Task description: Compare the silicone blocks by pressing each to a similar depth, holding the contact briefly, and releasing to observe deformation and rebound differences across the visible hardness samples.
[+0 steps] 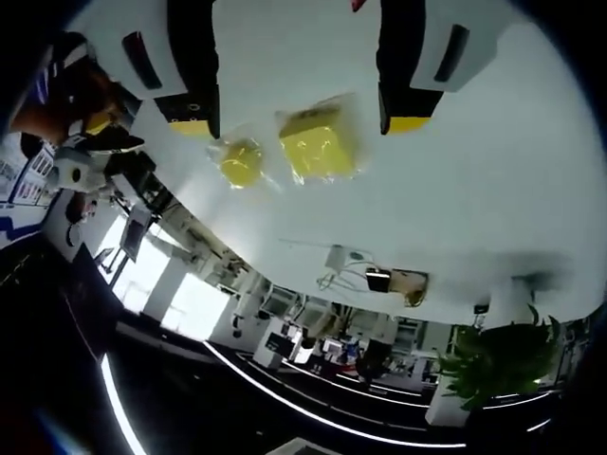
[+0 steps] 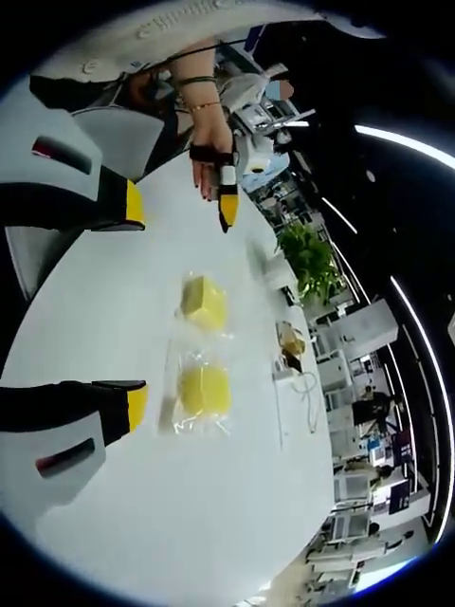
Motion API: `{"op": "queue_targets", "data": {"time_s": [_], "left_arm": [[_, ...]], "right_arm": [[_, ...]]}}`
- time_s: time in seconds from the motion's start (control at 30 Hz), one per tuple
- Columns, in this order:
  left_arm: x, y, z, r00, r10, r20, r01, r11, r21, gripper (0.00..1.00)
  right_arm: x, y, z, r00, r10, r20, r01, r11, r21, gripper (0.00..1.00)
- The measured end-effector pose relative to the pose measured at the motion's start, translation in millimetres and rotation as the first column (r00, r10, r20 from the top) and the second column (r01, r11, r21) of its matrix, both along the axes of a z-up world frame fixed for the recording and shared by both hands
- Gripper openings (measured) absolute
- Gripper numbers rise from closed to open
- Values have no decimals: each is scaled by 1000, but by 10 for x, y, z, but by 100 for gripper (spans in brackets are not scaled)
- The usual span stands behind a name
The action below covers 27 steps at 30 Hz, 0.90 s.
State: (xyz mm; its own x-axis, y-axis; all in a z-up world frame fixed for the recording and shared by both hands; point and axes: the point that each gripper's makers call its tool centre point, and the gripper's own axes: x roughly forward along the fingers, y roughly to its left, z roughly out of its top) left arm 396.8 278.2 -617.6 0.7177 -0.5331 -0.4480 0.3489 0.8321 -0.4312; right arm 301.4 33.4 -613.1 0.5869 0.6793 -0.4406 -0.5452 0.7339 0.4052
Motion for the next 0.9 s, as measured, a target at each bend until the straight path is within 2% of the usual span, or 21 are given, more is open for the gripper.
{"op": "queue_targets", "data": {"time_s": [0.2, 0.4, 0.6, 0.77, 0.9], "left_arm": [[240, 17, -135, 1000, 3, -22, -4, 999, -46, 66], [433, 54, -262, 999, -6, -35, 5, 999, -37, 66], [593, 15, -396, 998, -51, -44, 50, 998, -33, 63], [805, -29, -532, 996, -64, -68, 57, 994, -98, 62], [946, -27, -646, 995, -64, -75, 56, 992, -115, 61]], "right_arm": [[58, 2, -53, 1000, -7, -15, 6, 1000, -10, 59], [73, -5, -123, 999, -8, -35, 8, 1000, -23, 59], [105, -18, -148, 999, -16, -44, 14, 999, -39, 59], [113, -37, -204, 998, -25, -60, 22, 998, -57, 59], [99, -40, -238, 997, -27, -72, 22, 997, -68, 59]]}}
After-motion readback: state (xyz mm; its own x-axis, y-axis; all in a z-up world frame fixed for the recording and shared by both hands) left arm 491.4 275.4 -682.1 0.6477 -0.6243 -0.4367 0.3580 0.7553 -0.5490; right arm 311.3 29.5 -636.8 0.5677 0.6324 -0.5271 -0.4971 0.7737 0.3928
